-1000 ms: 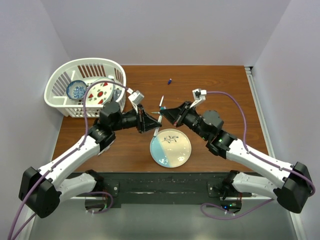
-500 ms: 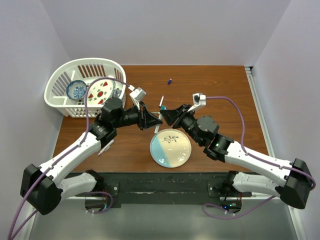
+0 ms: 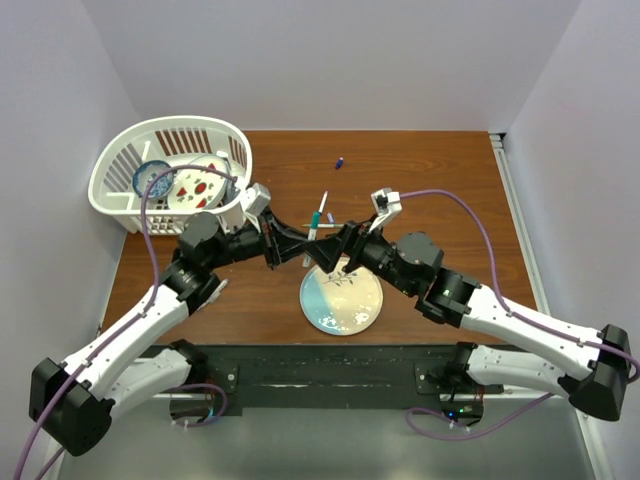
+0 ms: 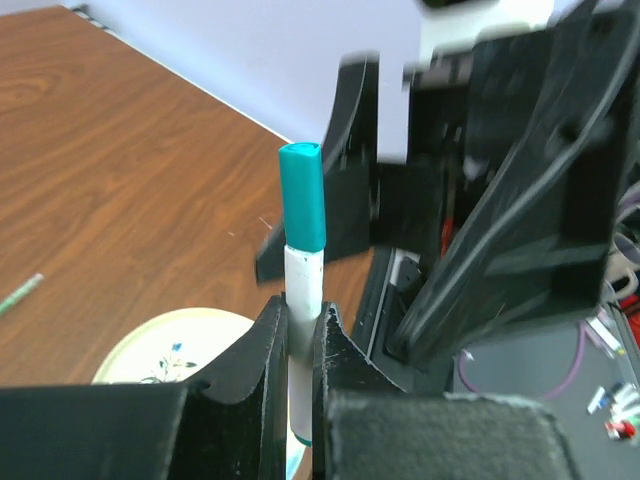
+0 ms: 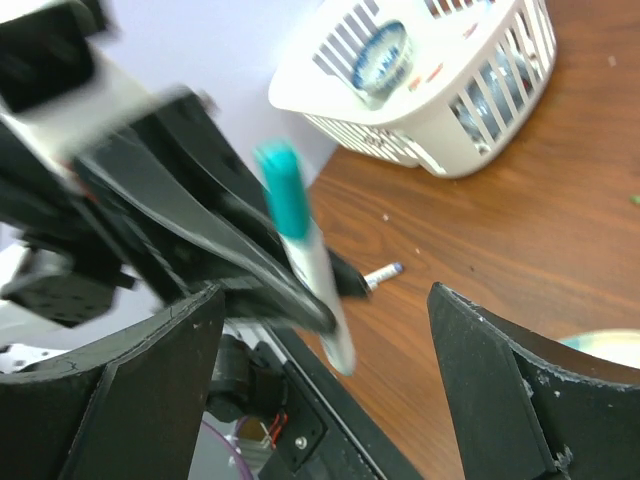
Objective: Insert the pens into the pen caps
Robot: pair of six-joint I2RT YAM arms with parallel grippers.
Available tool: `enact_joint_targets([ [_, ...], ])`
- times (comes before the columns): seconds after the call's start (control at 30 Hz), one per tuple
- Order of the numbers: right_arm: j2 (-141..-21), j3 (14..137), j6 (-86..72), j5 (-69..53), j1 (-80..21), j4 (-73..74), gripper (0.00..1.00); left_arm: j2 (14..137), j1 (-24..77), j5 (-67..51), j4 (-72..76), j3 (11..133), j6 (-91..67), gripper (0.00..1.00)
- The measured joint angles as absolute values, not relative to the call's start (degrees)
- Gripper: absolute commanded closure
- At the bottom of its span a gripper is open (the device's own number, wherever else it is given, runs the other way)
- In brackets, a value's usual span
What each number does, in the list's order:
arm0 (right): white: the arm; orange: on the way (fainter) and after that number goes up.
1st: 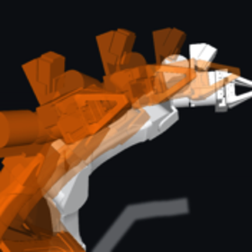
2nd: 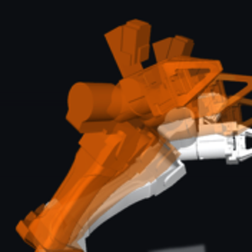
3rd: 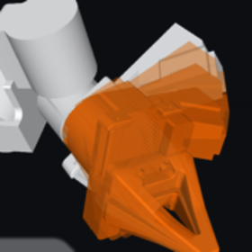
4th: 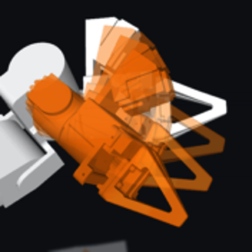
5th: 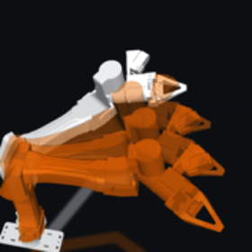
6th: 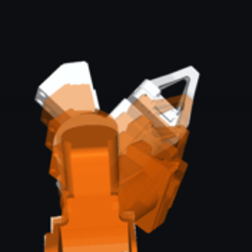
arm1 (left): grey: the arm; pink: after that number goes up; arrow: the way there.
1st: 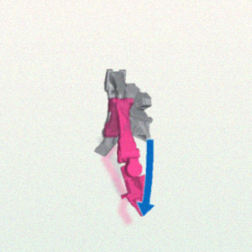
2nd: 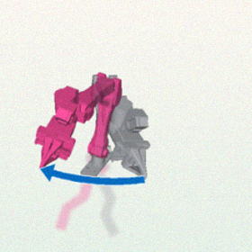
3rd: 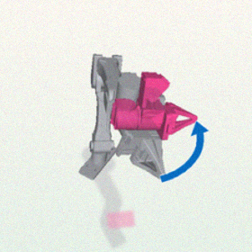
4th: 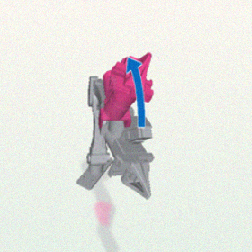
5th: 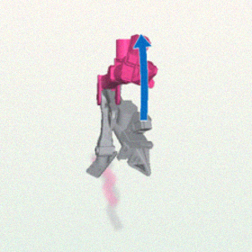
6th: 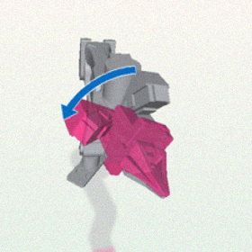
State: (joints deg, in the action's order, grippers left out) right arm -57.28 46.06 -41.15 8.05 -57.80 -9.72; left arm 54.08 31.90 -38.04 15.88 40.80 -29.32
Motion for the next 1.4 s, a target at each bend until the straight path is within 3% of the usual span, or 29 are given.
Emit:
enact_joint_targets([
  [0.17,-55.4,48.8,-38.0,6.3,-57.8,-9.0,0.16,51.8,31.9,-41.7,16.6,37.4,-28.9,1.00],
  [0.33,-54.8,49.1,-34.4,3.4,-57.8,-10.3,0.37,51.0,31.9,-45.5,18.7,36.1,-29.0,1.00],
  [0.57,-57.8,53.3,-31.6,-1.7,-57.8,-10.4,0.38,50.8,31.9,-51.6,23.6,35.5,-30.5,1.00],
  [0.87,-58.2,53.9,-30.7,-3.9,-57.8,-10.8,0.56,50.7,31.9,-55.3,27.1,34.2,-32.2,1.00],
  [1.0,-58.8,53.9,-30.9,-5.1,-57.8,-11.7,0.72,50.7,31.9,-55.4,27.7,34.2,-32.4,1.00],
  [1.13,-58.9,51.7,-32.0,-6.3,-57.8,-15.0,1.00,50.7,31.9,-55.4,29.6,34.1,-33.8,1.00],
  [1.4,-58.5,45.0,-34.6,-7.5,-57.0,-24.6,1.00,50.9,32.0,-54.4,32.2,31.8,-39.5,1.00],
])
